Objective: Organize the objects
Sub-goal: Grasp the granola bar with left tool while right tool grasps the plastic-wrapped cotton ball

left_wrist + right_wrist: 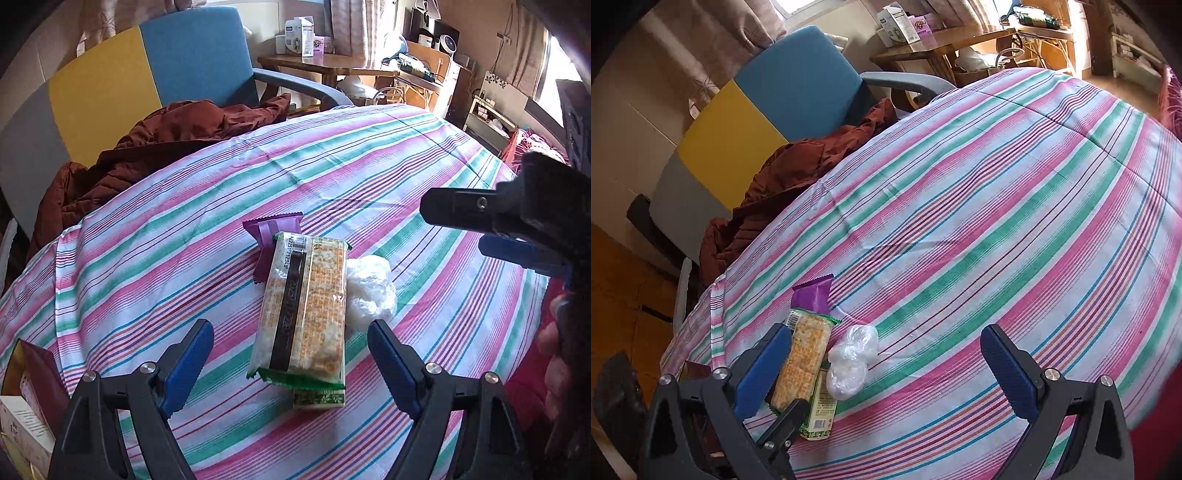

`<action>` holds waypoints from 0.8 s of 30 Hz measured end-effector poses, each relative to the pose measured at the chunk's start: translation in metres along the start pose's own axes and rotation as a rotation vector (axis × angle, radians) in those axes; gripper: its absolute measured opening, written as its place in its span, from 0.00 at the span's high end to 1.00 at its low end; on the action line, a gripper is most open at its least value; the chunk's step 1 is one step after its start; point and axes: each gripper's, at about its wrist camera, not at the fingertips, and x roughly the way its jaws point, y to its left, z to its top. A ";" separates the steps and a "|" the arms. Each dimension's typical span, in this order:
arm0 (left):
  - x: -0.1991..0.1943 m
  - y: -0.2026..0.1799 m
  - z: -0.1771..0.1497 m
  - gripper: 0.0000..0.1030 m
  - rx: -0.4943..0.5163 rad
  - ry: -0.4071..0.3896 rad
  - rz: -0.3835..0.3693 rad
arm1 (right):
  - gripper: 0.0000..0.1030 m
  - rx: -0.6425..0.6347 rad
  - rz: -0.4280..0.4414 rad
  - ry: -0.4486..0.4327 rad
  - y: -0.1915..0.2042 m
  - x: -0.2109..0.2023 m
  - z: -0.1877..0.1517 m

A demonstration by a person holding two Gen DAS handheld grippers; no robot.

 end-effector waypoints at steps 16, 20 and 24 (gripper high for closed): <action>-0.024 0.048 -0.046 0.53 -0.241 -0.018 -0.071 | 0.00 -0.019 -0.047 0.043 -0.001 0.012 0.001; -0.032 0.051 -0.080 0.53 -0.276 0.003 -0.001 | 0.00 -0.046 -0.067 0.055 0.003 0.015 -0.001; -0.019 0.048 -0.110 0.53 -0.278 0.054 0.044 | 0.00 -0.062 -0.092 0.061 0.003 0.017 -0.002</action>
